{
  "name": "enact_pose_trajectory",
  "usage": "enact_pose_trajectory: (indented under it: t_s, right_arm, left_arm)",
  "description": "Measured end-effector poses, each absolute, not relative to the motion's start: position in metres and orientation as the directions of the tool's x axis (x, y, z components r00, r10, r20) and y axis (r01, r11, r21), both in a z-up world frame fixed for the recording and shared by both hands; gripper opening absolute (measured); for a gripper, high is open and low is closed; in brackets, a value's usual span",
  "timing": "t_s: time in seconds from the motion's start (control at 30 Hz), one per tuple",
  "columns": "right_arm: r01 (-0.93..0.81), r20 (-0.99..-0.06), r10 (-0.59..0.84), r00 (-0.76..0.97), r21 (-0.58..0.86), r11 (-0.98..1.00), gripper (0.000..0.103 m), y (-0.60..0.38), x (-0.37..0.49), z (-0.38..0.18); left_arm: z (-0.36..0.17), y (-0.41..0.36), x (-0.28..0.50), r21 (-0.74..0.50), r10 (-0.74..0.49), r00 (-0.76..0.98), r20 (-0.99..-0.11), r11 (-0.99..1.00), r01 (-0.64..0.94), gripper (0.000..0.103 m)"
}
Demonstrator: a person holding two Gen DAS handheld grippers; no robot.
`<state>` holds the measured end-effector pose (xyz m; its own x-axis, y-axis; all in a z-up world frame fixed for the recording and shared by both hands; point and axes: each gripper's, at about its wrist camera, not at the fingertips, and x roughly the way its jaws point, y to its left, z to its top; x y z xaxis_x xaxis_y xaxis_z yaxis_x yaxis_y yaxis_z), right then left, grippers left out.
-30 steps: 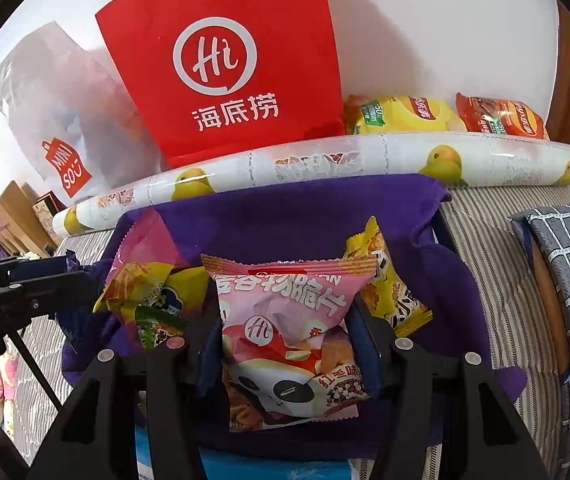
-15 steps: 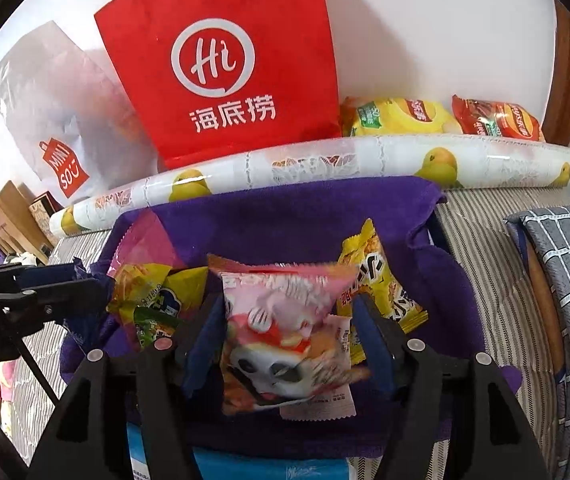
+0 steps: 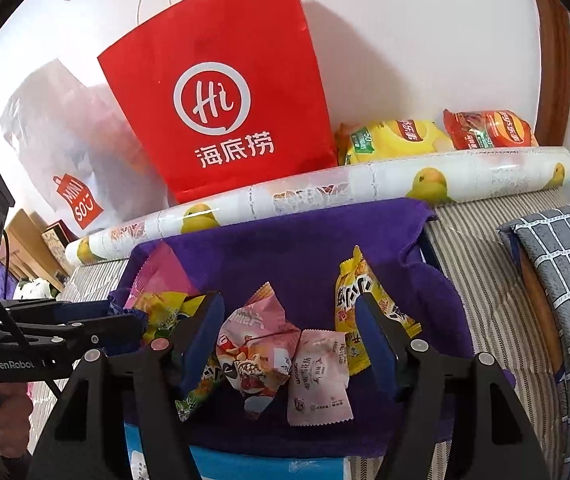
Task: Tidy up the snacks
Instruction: 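Open the right tool to drop the pink chip bag onto the towel, then open the left tool to drop the blue wrapped snack onto the towel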
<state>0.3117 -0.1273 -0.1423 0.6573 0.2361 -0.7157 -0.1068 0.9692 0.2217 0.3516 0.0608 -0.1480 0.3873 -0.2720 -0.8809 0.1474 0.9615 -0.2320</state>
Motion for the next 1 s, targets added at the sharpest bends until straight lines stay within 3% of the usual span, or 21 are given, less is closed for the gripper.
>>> enact_pose_trajectory:
  t_s: [0.5, 0.73, 1.0]
  right_arm:
    - [-0.105, -0.720, 0.232, 0.654, 0.218, 0.970, 0.067, -0.127, 0.312, -0.145]
    - [-0.102, -0.723, 0.231, 0.651, 0.219, 0.970, 0.067, -0.128, 0.313, -0.146]
    - [-0.104, -0.723, 0.231, 0.650, 0.217, 0.971, 0.067, -0.128, 0.313, -0.146]
  left_arm:
    - [-0.148, 0.068, 0.354, -0.262, -0.292, 0.381, -0.877, 0.956, 0.131, 0.050]
    - [-0.143, 0.074, 0.355, -0.278, -0.301, 0.388, -0.871, 0.954, 0.117, 0.063]
    - [-0.134, 0.079, 0.353, -0.285, -0.305, 0.410, -0.859, 0.952, 0.110, 0.067]
